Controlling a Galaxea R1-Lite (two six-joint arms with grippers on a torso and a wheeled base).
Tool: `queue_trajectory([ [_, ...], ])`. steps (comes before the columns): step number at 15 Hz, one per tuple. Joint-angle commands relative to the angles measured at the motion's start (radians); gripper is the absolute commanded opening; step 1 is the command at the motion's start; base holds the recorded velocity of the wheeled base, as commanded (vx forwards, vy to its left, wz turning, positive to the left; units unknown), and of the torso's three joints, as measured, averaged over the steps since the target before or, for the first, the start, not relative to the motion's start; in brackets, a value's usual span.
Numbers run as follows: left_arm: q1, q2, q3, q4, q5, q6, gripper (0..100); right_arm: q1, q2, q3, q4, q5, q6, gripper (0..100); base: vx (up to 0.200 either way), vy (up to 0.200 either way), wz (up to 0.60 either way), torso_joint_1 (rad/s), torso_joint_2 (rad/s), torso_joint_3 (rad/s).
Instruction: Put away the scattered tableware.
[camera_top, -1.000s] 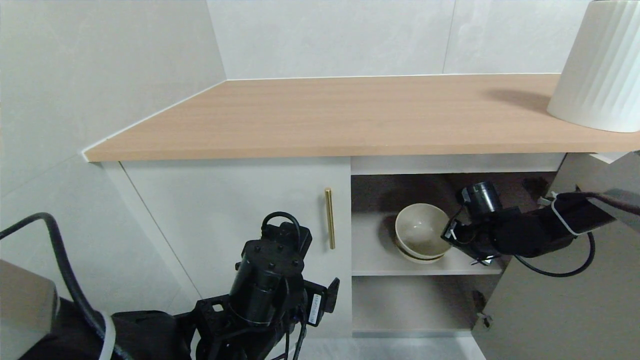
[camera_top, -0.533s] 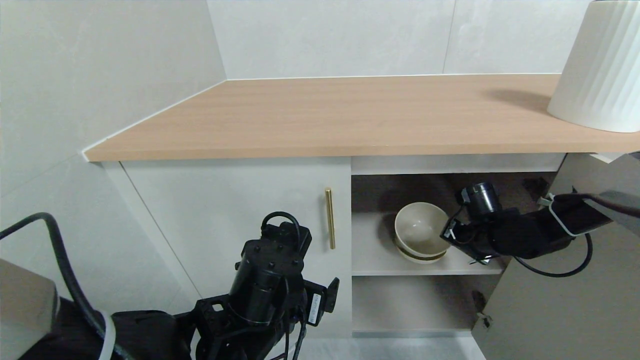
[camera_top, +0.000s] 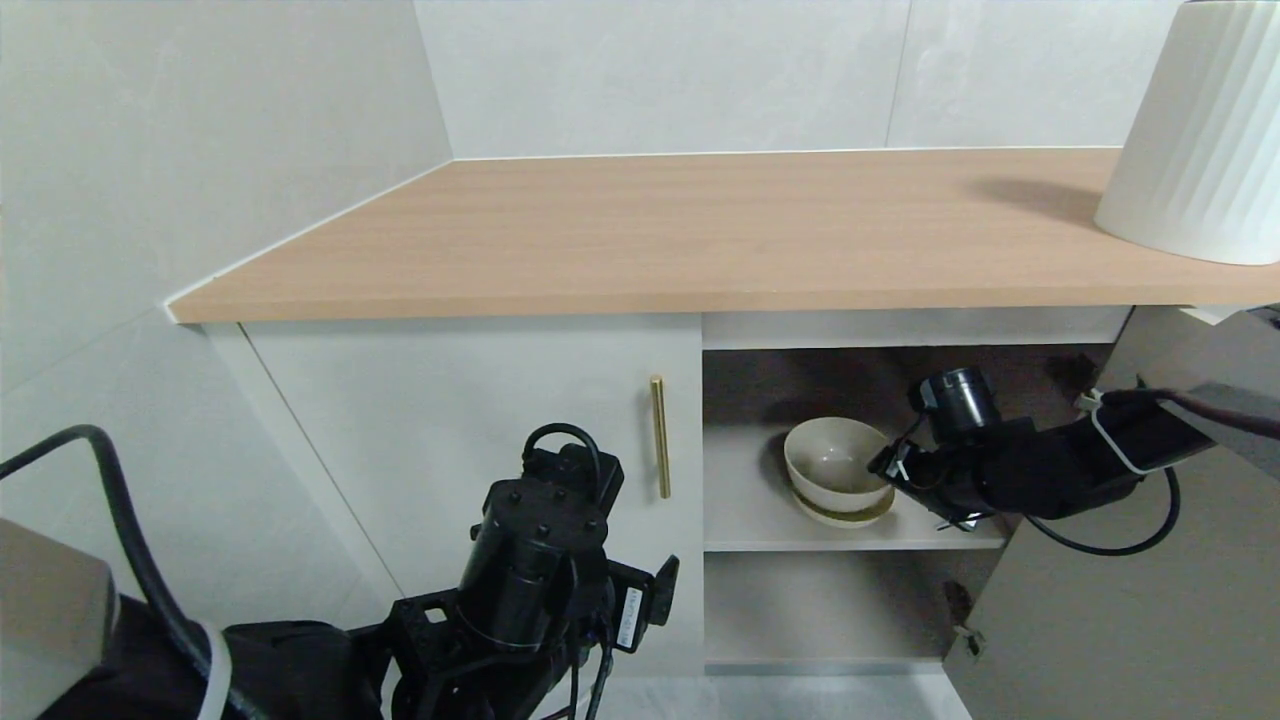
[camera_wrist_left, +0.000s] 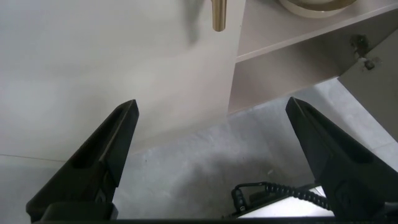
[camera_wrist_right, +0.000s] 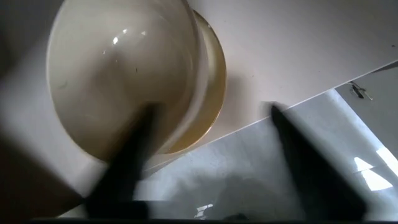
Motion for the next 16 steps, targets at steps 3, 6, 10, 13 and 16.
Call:
queue_trajectory([
  [3,0.009,-0.005,0.000,-0.001,0.000,-0.001,100,0.013,-0.033,0.015,0.002,0.002,-0.001,100,0.000,0.000,0.00,0.000,0.00,0.000],
  [6,0.060,-0.071,-0.008,-0.001,0.000,0.006,100,0.051,-0.207,0.101,0.012,0.051,-0.069,100,0.000,0.000,0.00,0.000,0.00,0.000],
  [10,0.187,-0.263,0.044,0.007,-0.067,0.010,100,0.131,-0.567,0.276,0.075,0.068,-0.294,100,0.000,0.000,0.00,0.000,0.00,0.000],
  [13,0.241,-0.418,0.109,0.093,-0.096,0.036,100,0.188,-0.811,0.307,0.296,0.069,-0.321,100,0.000,0.000,0.00,0.000,0.00,0.000],
  [16,0.299,-0.531,0.161,0.190,-0.129,0.039,100,0.202,-0.962,0.307,0.535,0.086,-0.400,100,0.000,0.000,0.00,0.000,0.00,0.000],
])
